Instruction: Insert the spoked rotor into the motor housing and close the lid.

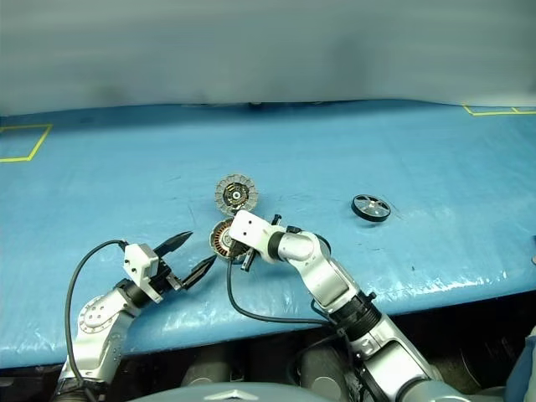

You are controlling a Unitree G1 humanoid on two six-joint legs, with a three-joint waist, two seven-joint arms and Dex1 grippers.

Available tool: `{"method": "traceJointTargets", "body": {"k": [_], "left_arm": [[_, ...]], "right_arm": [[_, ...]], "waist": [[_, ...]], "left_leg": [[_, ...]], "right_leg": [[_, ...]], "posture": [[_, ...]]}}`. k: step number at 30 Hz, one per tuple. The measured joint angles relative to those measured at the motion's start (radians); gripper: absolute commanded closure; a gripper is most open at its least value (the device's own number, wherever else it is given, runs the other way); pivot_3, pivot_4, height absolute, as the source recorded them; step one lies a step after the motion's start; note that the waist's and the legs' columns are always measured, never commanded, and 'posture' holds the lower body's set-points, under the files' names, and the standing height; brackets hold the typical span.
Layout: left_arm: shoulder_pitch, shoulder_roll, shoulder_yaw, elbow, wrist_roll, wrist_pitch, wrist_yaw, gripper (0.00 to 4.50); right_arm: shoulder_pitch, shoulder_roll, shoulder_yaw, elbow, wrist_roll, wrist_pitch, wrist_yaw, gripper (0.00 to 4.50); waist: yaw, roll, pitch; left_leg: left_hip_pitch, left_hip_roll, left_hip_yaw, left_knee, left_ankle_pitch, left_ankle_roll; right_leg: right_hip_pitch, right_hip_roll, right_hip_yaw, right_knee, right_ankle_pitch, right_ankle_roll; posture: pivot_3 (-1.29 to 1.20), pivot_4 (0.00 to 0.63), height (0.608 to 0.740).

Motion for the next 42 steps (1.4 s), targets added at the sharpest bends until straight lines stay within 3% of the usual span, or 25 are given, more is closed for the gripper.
{"method": "traceJointTargets", "body": {"k": [42], "left_arm": [[0.004,-0.001,0.000,0.000,0.000,0.000,0.006,0.00]], "right_arm": [[-0.015,0.048,-0.034,0.068,0.005,-0.026,-0.019,4.46]], "waist": [[-0.001,0.000,0.001]], "left_leg": [[-0.001,0.000,0.000,-0.001,0.000,0.000]], "right_leg": [[0.000,0.000,0.000,0.000,0.000,0.000]], "posture": [[0.00,0.150,0.740]]}}
